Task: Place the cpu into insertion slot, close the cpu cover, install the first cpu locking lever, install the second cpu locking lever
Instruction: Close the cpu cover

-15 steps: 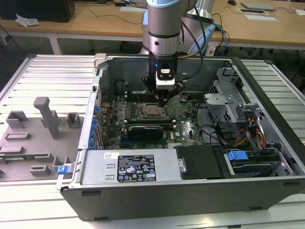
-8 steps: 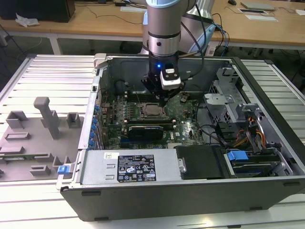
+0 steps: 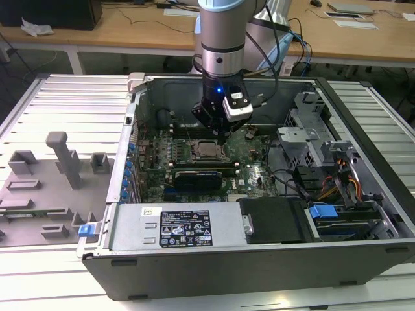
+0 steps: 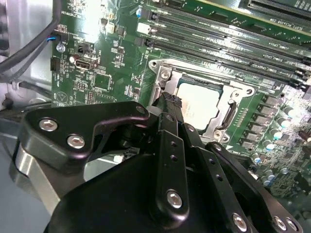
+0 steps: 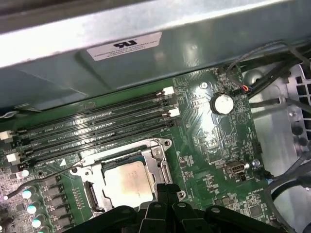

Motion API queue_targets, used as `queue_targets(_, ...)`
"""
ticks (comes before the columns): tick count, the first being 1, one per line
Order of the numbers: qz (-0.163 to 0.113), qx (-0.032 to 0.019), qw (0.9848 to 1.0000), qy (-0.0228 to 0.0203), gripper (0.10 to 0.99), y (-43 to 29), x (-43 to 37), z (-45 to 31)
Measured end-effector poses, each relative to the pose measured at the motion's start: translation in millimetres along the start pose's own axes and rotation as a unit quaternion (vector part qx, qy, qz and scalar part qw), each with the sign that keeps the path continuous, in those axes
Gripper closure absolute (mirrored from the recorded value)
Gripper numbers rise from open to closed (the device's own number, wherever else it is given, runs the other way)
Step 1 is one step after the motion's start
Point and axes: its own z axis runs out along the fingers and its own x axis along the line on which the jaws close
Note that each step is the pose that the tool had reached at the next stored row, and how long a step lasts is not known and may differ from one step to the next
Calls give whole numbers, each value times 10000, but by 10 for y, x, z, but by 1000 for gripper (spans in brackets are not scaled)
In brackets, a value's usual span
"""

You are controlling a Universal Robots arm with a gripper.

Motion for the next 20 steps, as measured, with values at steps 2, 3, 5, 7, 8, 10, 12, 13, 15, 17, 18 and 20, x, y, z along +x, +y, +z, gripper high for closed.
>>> queue_targets(2, -11, -41, 10000, 77, 980, -1, 1, 0)
queue_targets(3, -34, -101, 9998, 154, 980, 0, 0, 1)
queue_targets(5, -65, -150, 9996, 233, 980, 0, 0, 1)
queue_targets(7, -66, -150, 9996, 234, 980, 0, 1, 1)
queue_targets(8, -66, -150, 9996, 234, 980, 0, 1, 2)
queue_targets(10, -109, -154, 9995, 234, 980, -4, 14, 2)
queue_targets(12, -204, -119, 9995, 223, 980, -13, 43, 1)
queue_targets(13, -238, -104, 9994, 217, 980, -15, 51, 2)
queue_targets(15, -379, -67, 9991, 203, 980, -17, 61, 3)
queue_targets(17, -491, -52, 9986, 196, 980, -18, 63, 4)
queue_targets(18, -546, -42, 9983, 192, 980, -19, 66, 5)
queue_targets(20, -627, -30, 9978, 187, 980, -25, 87, 10)
